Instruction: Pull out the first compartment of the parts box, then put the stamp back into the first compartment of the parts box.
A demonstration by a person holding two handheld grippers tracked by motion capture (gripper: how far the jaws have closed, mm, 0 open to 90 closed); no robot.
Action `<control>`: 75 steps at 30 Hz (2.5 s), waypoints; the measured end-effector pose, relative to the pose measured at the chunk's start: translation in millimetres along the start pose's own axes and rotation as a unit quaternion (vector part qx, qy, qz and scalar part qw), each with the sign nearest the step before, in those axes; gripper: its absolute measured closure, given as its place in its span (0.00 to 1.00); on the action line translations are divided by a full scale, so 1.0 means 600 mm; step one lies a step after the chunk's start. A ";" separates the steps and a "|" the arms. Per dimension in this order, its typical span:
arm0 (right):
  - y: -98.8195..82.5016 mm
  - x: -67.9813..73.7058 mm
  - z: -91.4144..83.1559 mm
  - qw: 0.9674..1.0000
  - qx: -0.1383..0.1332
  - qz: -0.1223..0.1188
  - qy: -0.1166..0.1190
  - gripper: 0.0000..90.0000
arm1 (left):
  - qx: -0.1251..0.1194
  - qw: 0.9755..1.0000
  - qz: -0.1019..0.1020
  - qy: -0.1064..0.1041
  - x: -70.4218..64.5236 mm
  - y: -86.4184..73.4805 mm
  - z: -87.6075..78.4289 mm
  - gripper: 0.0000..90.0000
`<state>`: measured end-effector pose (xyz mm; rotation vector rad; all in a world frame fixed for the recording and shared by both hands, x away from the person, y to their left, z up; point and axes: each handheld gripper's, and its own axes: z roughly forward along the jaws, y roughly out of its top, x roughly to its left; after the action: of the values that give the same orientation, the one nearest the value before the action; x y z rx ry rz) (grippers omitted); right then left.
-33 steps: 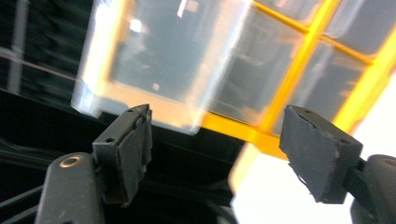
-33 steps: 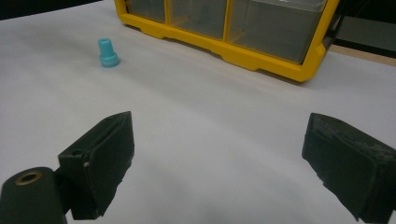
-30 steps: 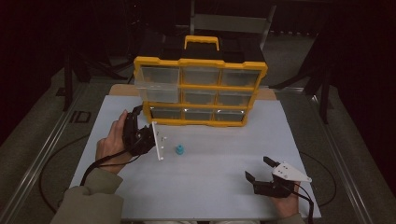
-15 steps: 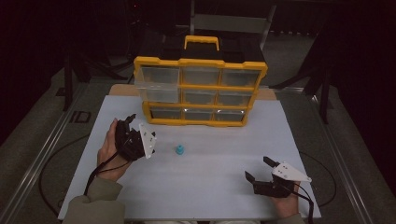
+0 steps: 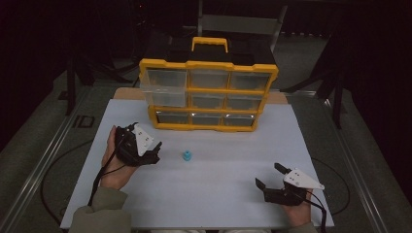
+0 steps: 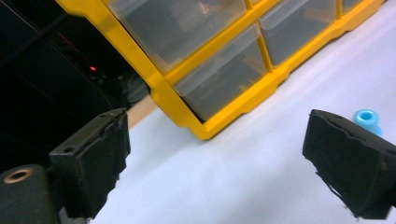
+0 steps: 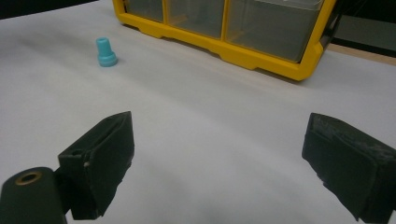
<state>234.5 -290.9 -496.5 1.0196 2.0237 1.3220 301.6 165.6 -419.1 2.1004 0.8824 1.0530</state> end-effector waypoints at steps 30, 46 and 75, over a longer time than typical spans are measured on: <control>-0.001 0.001 -0.002 1.000 0.001 0.000 -0.002 0.10 | 0.004 0.986 -0.047 -0.163 0.040 -0.016 0.024 0.01; -0.001 0.001 -0.001 1.000 0.002 0.000 -0.001 0.10 | 0.047 0.980 0.012 -0.194 0.021 0.011 0.058 0.01; -0.001 0.001 0.000 1.000 0.002 -0.001 0.000 0.10 | 0.106 0.964 0.069 -0.236 -0.018 0.044 0.103 0.01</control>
<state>233.9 -290.9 -497.1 1.0200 2.0277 1.3182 355.9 127.6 -433.8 2.4742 0.6371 0.4943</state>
